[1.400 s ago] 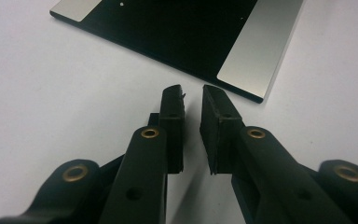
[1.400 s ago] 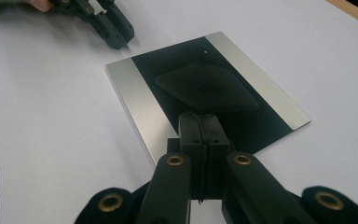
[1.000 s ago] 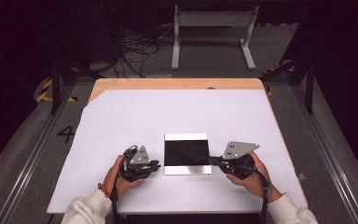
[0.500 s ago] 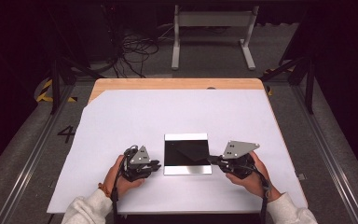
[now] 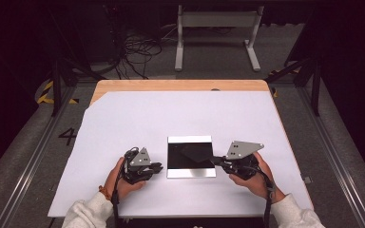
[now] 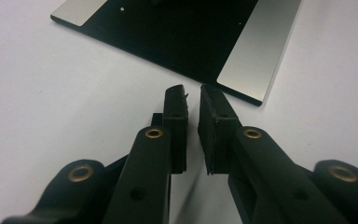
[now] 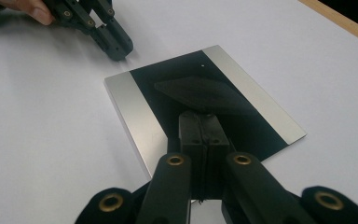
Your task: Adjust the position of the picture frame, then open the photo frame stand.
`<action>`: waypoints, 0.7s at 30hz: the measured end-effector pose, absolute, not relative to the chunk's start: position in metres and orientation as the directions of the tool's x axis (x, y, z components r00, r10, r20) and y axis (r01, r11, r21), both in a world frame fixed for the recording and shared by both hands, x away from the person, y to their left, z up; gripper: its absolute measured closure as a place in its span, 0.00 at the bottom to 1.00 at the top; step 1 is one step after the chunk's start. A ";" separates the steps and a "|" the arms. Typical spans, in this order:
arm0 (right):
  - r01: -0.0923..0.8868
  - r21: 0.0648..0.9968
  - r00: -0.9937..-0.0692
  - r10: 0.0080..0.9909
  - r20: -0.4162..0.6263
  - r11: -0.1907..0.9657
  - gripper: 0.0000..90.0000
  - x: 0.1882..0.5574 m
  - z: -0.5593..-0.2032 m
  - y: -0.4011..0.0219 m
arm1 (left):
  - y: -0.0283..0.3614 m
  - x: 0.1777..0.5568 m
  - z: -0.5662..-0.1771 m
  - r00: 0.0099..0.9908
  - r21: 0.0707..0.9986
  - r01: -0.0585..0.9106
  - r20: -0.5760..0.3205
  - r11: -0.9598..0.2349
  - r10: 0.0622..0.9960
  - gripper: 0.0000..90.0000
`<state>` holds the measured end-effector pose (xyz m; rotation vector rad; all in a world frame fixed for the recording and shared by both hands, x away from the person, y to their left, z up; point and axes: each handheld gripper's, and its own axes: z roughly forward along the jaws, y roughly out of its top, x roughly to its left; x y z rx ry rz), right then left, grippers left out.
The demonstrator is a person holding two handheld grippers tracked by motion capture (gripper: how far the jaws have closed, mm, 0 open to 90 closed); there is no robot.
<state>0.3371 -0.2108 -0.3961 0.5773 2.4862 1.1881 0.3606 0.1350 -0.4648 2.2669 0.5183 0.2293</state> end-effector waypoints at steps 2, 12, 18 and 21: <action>0.213 0.789 -0.867 0.483 -0.119 0.576 1.00 0.338 -0.397 -0.209 | 0.136 0.360 -0.465 0.899 0.735 0.297 0.000 -0.610 0.437 0.90; 0.212 0.791 -0.864 0.488 -0.122 0.573 1.00 0.340 -0.396 -0.205 | 0.136 0.357 -0.463 0.900 0.741 0.294 -0.001 -0.604 0.437 0.91; 0.210 0.794 -0.863 0.490 -0.124 0.571 1.00 0.341 -0.396 -0.202 | 0.137 0.359 -0.463 0.899 0.741 0.294 0.001 -0.604 0.439 0.91; 0.217 0.793 -0.861 0.494 -0.119 0.569 1.00 0.340 -0.397 -0.202 | 0.135 0.358 -0.463 0.900 0.736 0.291 0.006 -0.611 0.436 0.90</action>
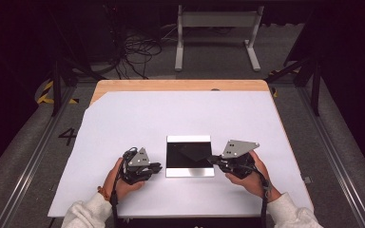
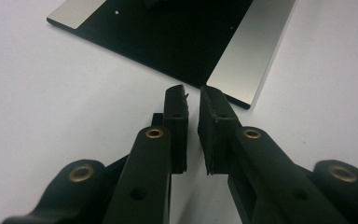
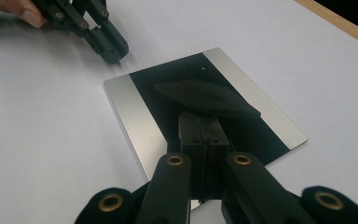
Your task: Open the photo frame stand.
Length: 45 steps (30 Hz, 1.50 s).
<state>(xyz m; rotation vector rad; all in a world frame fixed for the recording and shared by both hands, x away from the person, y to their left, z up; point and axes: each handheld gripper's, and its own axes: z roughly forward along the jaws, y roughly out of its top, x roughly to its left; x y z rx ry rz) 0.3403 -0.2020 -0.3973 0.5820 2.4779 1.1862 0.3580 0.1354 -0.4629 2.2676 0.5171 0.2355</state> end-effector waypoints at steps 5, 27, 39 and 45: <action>0.220 0.797 -0.860 0.498 -0.114 0.563 1.00 0.340 -0.399 -0.204 | 0.133 0.358 -0.462 0.901 0.735 0.287 0.011 -0.614 0.434 0.90; 0.369 0.814 -0.862 0.492 0.120 0.448 0.49 0.351 -0.403 -0.210 | 0.127 0.358 -0.464 0.908 0.726 0.279 0.013 -0.629 0.418 0.89; 0.550 0.777 -0.775 0.534 0.338 0.305 0.45 0.366 -0.409 -0.216 | 0.124 0.358 -0.465 0.911 0.722 0.274 0.018 -0.636 0.413 0.89; 0.577 0.765 -0.754 0.548 0.363 0.287 0.49 0.371 -0.414 -0.214 | 0.124 0.358 -0.465 0.910 0.721 0.272 0.023 -0.638 0.414 0.88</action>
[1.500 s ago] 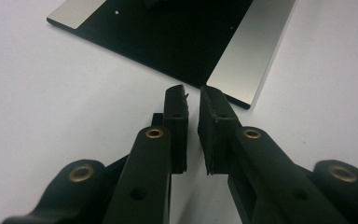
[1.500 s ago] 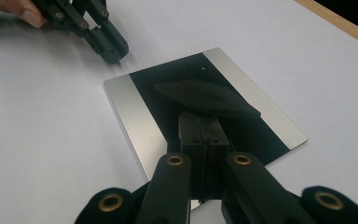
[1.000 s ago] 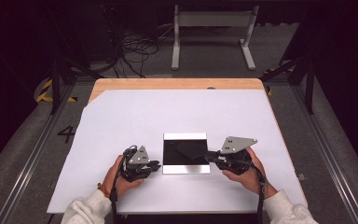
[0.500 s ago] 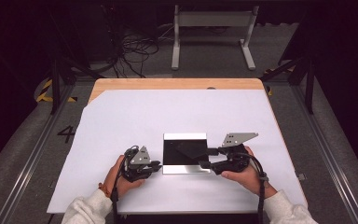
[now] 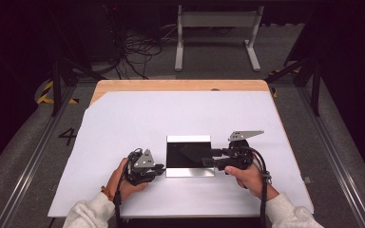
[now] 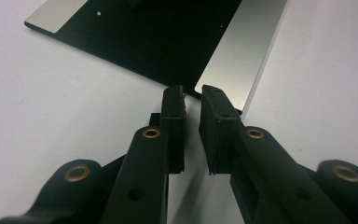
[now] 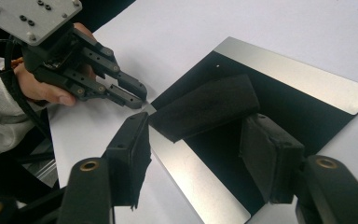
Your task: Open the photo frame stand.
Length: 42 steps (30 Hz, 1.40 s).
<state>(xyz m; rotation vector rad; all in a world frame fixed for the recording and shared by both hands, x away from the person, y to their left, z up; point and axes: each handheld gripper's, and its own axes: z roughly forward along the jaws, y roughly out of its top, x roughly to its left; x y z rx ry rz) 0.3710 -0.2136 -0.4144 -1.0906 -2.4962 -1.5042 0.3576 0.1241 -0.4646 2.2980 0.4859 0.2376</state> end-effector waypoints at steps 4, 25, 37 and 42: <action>0.590 0.755 -0.752 0.534 0.386 0.286 0.53 0.373 -0.419 -0.209 | 0.124 0.358 -0.465 0.911 0.722 0.273 0.019 -0.636 0.413 0.88; 0.656 0.722 -0.691 0.562 0.456 0.220 0.45 0.379 -0.415 -0.212 | 0.121 0.360 -0.465 0.911 0.722 0.272 0.022 -0.637 0.413 0.88; 0.716 0.679 -0.637 0.549 0.541 0.162 0.57 0.380 -0.419 -0.212 | 0.119 0.360 -0.465 0.913 0.721 0.268 0.022 -0.639 0.408 0.87; 0.724 0.670 -0.638 0.528 0.560 0.166 0.62 0.379 -0.421 -0.213 | 0.119 0.361 -0.465 0.913 0.721 0.267 0.023 -0.639 0.408 0.86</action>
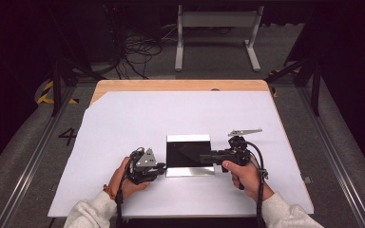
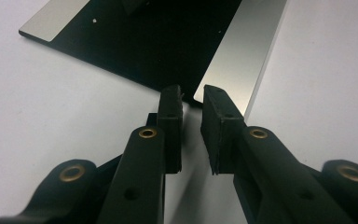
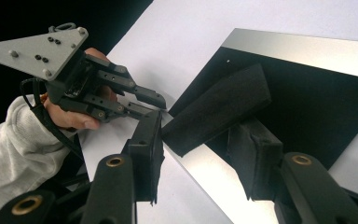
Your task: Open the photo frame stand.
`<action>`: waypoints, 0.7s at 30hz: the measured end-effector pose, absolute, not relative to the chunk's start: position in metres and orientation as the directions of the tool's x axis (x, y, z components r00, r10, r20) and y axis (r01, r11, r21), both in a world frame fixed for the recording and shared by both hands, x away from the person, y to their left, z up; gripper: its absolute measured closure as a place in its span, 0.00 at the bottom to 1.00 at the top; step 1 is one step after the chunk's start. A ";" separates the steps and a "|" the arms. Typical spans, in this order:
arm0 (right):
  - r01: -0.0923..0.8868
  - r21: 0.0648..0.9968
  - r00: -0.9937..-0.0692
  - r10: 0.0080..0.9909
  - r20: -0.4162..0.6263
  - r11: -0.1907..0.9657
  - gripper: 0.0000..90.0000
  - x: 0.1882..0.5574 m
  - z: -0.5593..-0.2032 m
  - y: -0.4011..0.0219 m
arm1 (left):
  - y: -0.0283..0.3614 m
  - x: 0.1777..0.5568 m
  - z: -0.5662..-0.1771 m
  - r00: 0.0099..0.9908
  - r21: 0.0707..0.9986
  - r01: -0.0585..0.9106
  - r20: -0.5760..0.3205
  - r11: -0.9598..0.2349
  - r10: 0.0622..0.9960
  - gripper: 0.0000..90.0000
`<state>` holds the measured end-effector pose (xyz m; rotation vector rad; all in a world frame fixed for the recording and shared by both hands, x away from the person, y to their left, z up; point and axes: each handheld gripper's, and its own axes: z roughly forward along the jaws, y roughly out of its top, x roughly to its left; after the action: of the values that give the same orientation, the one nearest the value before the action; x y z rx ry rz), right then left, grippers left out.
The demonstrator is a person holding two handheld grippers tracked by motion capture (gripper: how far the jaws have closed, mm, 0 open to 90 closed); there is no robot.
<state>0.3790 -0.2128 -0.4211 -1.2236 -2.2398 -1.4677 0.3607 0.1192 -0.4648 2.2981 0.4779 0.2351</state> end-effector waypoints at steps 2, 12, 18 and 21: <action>0.727 0.669 -0.633 0.532 0.563 0.158 0.55 0.379 -0.421 -0.213 | 0.119 0.361 -0.465 0.913 0.719 0.267 0.025 -0.641 0.407 0.86; 0.747 0.661 -0.554 0.611 0.565 0.066 0.42 0.385 -0.417 -0.220 | 0.119 0.362 -0.465 0.913 0.721 0.267 0.024 -0.640 0.407 0.85; 0.792 0.610 -0.513 0.578 0.634 0.034 0.47 0.390 -0.424 -0.215 | 0.117 0.362 -0.465 0.914 0.720 0.265 0.024 -0.641 0.405 0.85; 0.795 0.605 -0.525 0.560 0.641 0.052 0.52 0.391 -0.428 -0.210 | 0.117 0.362 -0.465 0.914 0.720 0.265 0.024 -0.641 0.405 0.84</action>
<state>0.3914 -0.2100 -0.4282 -1.3846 -2.0948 -1.4631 0.3621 0.1171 -0.4645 2.3010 0.4747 0.2340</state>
